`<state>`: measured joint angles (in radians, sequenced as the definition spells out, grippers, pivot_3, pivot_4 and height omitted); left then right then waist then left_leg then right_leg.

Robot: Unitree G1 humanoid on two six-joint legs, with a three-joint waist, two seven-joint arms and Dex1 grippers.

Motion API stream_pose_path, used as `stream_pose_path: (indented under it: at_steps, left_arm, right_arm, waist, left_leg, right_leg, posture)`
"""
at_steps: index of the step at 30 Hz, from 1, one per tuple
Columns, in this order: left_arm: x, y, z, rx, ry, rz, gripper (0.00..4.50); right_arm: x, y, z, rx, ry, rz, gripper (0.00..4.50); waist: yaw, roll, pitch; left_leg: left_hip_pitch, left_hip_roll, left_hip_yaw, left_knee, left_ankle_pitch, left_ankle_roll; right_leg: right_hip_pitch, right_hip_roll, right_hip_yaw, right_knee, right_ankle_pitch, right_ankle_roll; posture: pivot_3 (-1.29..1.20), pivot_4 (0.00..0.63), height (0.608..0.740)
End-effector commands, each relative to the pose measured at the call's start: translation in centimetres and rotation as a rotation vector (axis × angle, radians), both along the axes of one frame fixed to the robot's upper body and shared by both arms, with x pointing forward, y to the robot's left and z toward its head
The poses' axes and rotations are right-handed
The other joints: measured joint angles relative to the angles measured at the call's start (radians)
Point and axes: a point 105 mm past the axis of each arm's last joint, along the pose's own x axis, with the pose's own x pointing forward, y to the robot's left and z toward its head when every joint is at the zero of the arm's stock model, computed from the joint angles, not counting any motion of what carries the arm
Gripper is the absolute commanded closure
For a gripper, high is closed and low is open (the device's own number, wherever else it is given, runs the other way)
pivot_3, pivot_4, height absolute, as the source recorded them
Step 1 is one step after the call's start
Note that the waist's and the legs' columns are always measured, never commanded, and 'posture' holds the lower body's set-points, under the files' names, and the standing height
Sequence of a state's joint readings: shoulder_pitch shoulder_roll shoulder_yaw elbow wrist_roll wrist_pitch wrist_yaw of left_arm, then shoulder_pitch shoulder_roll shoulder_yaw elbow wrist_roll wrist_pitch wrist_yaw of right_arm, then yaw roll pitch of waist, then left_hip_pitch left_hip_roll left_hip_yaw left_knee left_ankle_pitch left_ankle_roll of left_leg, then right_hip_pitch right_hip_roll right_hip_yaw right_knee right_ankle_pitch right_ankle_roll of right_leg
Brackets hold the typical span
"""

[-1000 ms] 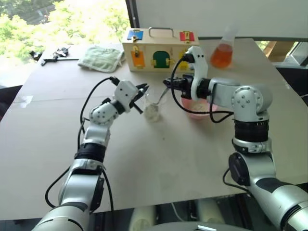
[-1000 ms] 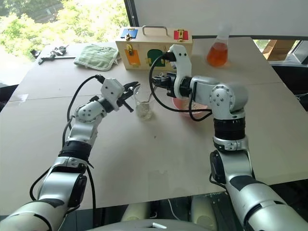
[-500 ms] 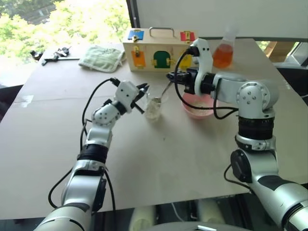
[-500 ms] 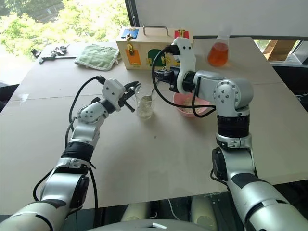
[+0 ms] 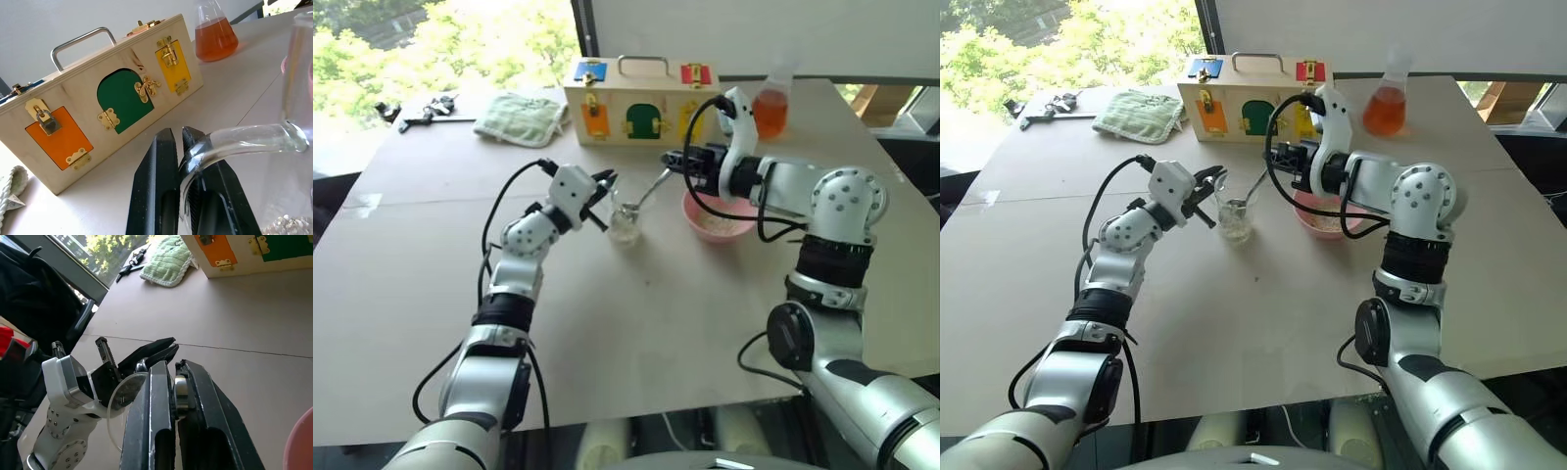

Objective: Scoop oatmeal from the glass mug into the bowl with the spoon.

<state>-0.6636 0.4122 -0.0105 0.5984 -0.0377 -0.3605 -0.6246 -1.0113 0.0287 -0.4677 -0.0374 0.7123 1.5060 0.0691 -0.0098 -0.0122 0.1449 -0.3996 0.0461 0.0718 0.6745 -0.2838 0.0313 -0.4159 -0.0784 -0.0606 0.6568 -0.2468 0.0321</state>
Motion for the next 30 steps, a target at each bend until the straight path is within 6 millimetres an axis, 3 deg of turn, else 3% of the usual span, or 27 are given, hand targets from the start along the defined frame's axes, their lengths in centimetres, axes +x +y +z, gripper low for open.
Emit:
stream_pose_path:
  at_steps: [1, 8, 30]
  left_arm:
    - [-0.2, -0.9, -1.8, 0.027, 0.045, -0.021, 4.44]
    - [-0.4, -1.1, -1.9, -0.004, 0.028, -0.001, 4.44]
    - [0.9, -1.1, -1.4, -0.16, -0.075, 0.211, 4.44]
  right_arm:
    - [-0.2, -0.7, 0.4, 0.03, 0.031, -0.023, 4.5]
    - [0.5, -2.8, -0.1, 0.084, 0.104, -0.125, 4.5]
    - [1.7, -7.0, 1.0, 0.286, 0.202, -0.306, 4.5]
  waist:
    - [-0.001, 0.0, 0.0]
    - [0.001, 0.0, 0.0]
    - [0.021, 0.0, 0.0]
  left_leg:
    - [0.0, 0.0, 0.0, 0.0, 0.0, 0.0]
    - [0.0, 0.0, 0.0, 0.0, 0.0, 0.0]
    - [0.0, -0.004, -0.002, 0.0, 0.0, 0.001]
  right_leg:
    - [0.0, 0.0, 0.0, 0.0, 0.0, 0.0]
    - [0.0, 0.0, 0.0, 0.0, 0.0, 0.0]
    - [0.001, -0.003, -0.002, 0.001, 0.0, 0.0]
  posture:
    - [0.0, 0.15, 0.74]
    - [0.0, 0.15, 0.74]
    - [0.0, 0.15, 0.74]
